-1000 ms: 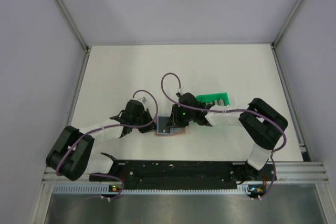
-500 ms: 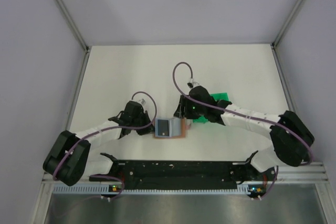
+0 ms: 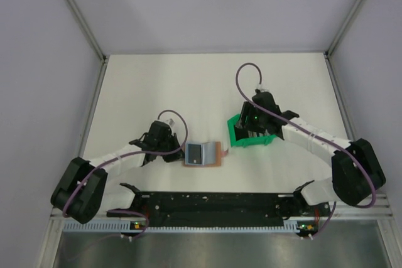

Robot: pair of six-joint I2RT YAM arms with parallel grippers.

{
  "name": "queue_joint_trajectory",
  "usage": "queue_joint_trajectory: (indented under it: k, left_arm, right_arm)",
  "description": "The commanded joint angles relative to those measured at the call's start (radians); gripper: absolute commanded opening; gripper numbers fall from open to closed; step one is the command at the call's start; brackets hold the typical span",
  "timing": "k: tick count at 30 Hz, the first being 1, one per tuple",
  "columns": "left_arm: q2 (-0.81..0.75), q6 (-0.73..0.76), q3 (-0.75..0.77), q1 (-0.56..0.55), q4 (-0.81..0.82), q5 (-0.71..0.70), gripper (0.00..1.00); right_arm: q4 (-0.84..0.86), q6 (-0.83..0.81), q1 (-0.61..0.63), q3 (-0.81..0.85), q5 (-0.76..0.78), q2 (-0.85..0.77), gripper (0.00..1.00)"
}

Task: Put the credit cards into the card holder
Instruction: Pick up the credit card from the storage box.

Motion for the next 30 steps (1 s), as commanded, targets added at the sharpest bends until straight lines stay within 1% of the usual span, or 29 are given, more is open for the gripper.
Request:
queue_joint_trajectory:
  k: [1, 9, 11, 16, 20, 24, 30]
  left_arm:
    - [-0.024, 0.032, 0.015, -0.002, -0.071, -0.006, 0.0]
    - [-0.029, 0.043, 0.029, -0.005, -0.088, -0.003, 0.0]
    - [-0.03, 0.043, 0.029, -0.003, -0.087, -0.005, 0.0]
    - [-0.023, 0.04, 0.029, -0.003, -0.081, -0.005, 0.0]
    - [-0.018, 0.04, 0.027, -0.003, -0.076, -0.006, 0.0]
    - [-0.009, 0.041, 0.027, -0.003, -0.068, -0.002, 0.0]
    - [-0.004, 0.04, 0.024, -0.004, -0.062, 0.0, 0.0]
  right_arm:
    - [-0.013, -0.051, -0.032, 0.013, -0.02, 0.075, 0.6]
    - [-0.015, -0.091, -0.051, 0.063, -0.033, 0.194, 0.6]
    - [-0.007, -0.097, -0.051, 0.066, -0.078, 0.199, 0.58]
    - [0.01, -0.114, -0.051, 0.08, -0.129, 0.181, 0.45]
    - [0.027, -0.12, -0.051, 0.08, -0.163, 0.138, 0.37]
    - [0.042, -0.114, -0.049, 0.08, -0.195, 0.115, 0.34]
    - [0.086, -0.093, -0.049, 0.074, -0.27, 0.107, 0.32]
